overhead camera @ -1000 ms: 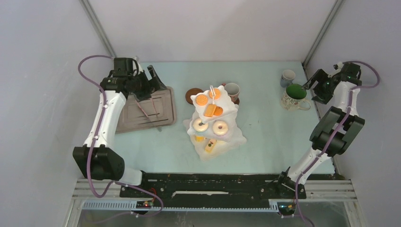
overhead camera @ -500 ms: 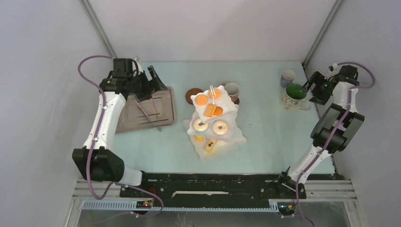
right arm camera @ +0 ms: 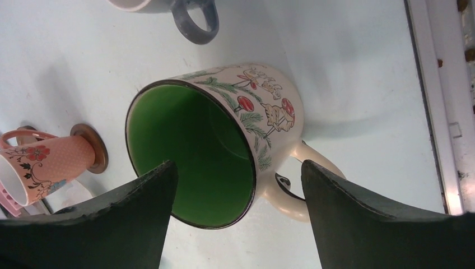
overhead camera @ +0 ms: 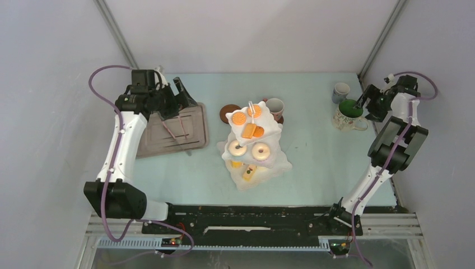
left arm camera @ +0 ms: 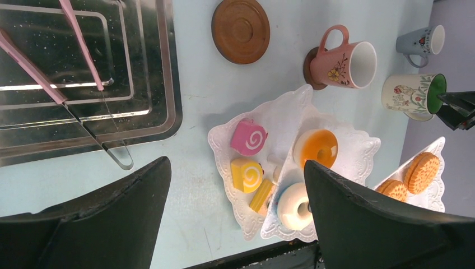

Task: Serve the afternoon tea
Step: Pick up the cup at the center of the board.

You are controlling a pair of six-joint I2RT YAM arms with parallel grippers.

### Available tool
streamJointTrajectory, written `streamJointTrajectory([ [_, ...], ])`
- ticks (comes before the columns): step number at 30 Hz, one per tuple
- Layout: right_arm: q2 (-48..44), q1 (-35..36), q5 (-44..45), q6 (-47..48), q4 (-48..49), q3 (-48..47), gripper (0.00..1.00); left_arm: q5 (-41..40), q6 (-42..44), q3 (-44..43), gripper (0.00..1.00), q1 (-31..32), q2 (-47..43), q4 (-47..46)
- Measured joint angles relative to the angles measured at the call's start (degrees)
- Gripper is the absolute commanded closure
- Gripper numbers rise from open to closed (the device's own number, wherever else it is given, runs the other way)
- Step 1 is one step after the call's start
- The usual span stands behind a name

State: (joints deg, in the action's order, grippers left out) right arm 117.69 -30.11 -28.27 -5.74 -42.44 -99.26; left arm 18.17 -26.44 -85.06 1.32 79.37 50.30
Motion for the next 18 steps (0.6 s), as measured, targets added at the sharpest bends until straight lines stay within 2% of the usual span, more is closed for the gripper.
streamJointTrajectory([
  [4,-0.31,0.61,0.04,0.11,0.7,1.79,0.18,0.04,-0.02,0.0,0.05,0.0,0.0,0.0],
  [12,-12.22,0.85,-1.92,-4.63,4.76,19.23,0.18,0.5,-0.15,0.0,0.05,-0.02,0.35,-0.35],
  [18,-16.61,4.2,2.16,-5.95,4.31,21.0,0.19,1.77,-0.55,0.0,0.05,-0.02,1.25,-1.29],
])
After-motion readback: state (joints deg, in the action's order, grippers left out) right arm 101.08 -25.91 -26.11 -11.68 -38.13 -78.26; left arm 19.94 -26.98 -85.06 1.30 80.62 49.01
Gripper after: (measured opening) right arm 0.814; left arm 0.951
